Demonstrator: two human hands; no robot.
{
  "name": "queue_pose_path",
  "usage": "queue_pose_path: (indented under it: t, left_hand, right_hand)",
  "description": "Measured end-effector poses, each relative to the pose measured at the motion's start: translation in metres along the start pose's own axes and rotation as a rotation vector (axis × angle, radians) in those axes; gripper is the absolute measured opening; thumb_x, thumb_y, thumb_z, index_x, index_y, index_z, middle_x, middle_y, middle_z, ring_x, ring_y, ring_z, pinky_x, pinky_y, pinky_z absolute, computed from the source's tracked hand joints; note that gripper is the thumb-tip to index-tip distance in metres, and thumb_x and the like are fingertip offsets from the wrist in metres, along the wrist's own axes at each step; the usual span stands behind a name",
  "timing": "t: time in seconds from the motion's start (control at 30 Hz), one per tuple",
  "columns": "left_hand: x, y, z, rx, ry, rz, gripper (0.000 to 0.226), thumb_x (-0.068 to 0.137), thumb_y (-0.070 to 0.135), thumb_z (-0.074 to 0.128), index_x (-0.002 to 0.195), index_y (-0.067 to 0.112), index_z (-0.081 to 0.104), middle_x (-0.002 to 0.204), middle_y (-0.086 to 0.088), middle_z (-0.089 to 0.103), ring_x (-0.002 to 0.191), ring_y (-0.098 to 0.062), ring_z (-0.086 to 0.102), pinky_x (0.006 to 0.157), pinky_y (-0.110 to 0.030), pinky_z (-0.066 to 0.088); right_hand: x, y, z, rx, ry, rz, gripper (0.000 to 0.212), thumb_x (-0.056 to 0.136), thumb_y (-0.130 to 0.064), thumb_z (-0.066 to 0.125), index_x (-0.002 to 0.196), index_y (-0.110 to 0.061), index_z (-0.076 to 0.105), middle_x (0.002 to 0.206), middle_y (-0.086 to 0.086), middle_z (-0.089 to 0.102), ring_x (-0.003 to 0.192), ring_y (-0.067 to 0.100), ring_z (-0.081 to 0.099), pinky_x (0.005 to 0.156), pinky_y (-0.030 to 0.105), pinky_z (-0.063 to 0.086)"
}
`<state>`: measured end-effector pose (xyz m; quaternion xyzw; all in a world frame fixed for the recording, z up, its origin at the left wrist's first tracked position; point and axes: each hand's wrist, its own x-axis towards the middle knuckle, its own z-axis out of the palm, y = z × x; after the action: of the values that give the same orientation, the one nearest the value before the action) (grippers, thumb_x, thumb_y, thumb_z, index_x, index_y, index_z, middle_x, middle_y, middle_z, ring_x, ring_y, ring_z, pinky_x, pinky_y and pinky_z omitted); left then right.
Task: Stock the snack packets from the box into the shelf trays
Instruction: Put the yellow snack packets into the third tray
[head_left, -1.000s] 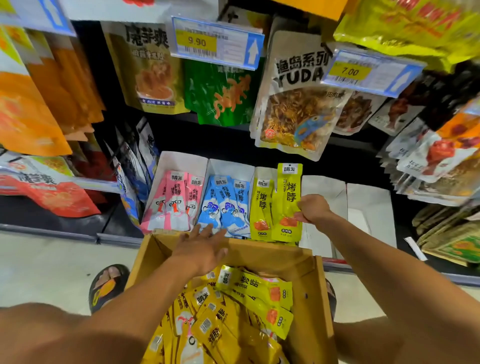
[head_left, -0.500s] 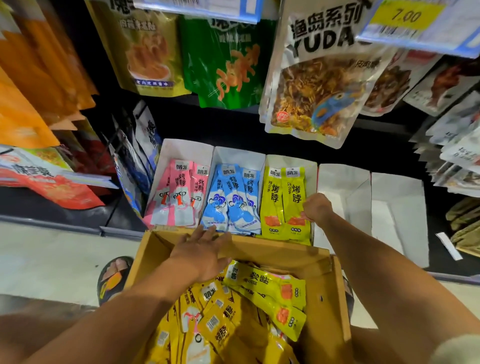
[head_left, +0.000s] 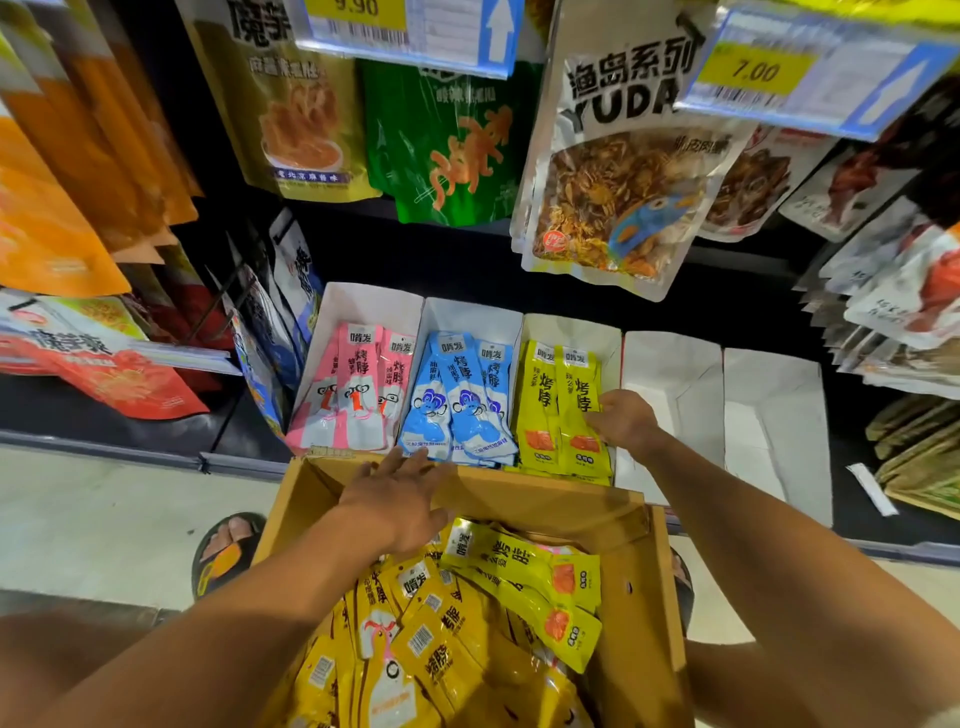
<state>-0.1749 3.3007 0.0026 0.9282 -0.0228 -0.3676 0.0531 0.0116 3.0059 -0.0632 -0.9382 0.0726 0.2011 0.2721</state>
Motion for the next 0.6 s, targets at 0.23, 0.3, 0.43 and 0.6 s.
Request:
queue_pose_path:
  t: [0.23, 0.3, 0.43, 0.6]
  left_hand:
    - [-0.009, -0.008, 0.0, 0.031, 0.016, -0.009, 0.07, 0.105, 0.062, 0.03, 0.163, 0.041, -0.004, 0.172, 0.004, -0.012, 0.159, -0.029, -0.01, 0.127, -0.057, 0.006]
    - [-0.012, -0.011, 0.004, 0.078, 0.008, -0.015, 0.073, 0.104, 0.064, 0.029, 0.163, 0.04, -0.007, 0.171, 0.007, -0.015, 0.159, -0.027, -0.011, 0.127, -0.058, 0.005]
    - [-0.018, -0.016, 0.016, 0.127, 0.016, -0.062, 0.078, 0.104, 0.064, 0.03, 0.161, 0.036, -0.017, 0.169, 0.008, -0.022, 0.157, -0.027, -0.016, 0.126, -0.059, 0.003]
    - [-0.018, -0.023, 0.026, 0.11, 0.026, -0.159, 0.081, 0.103, 0.067, 0.027, 0.158, 0.037, -0.025, 0.167, 0.002, -0.028, 0.156, -0.036, -0.02, 0.125, -0.062, 0.001]
  right_hand:
    - [-0.052, -0.024, -0.023, 0.017, 0.024, -0.093, 0.05, 0.09, -0.029, 0.074, 0.133, -0.009, 0.06, 0.138, 0.011, 0.059, 0.124, 0.029, 0.057, 0.104, 0.042, 0.048]
    - [-0.076, -0.03, -0.025, -0.009, 0.026, -0.171, 0.047, 0.091, -0.028, 0.073, 0.133, -0.01, 0.061, 0.139, 0.009, 0.058, 0.124, 0.027, 0.057, 0.102, 0.037, 0.048]
    - [-0.123, -0.032, -0.013, -0.074, 0.021, -0.373, 0.037, 0.093, -0.035, 0.068, 0.128, -0.021, 0.064, 0.13, -0.003, 0.058, 0.102, 0.016, 0.064, 0.087, 0.033, 0.055]
    - [-0.162, -0.021, 0.024, 0.038, -0.096, -0.4, 0.017, 0.094, -0.028, 0.068, 0.111, -0.024, 0.068, 0.099, -0.017, 0.067, 0.084, 0.006, 0.063, 0.071, 0.017, 0.05]
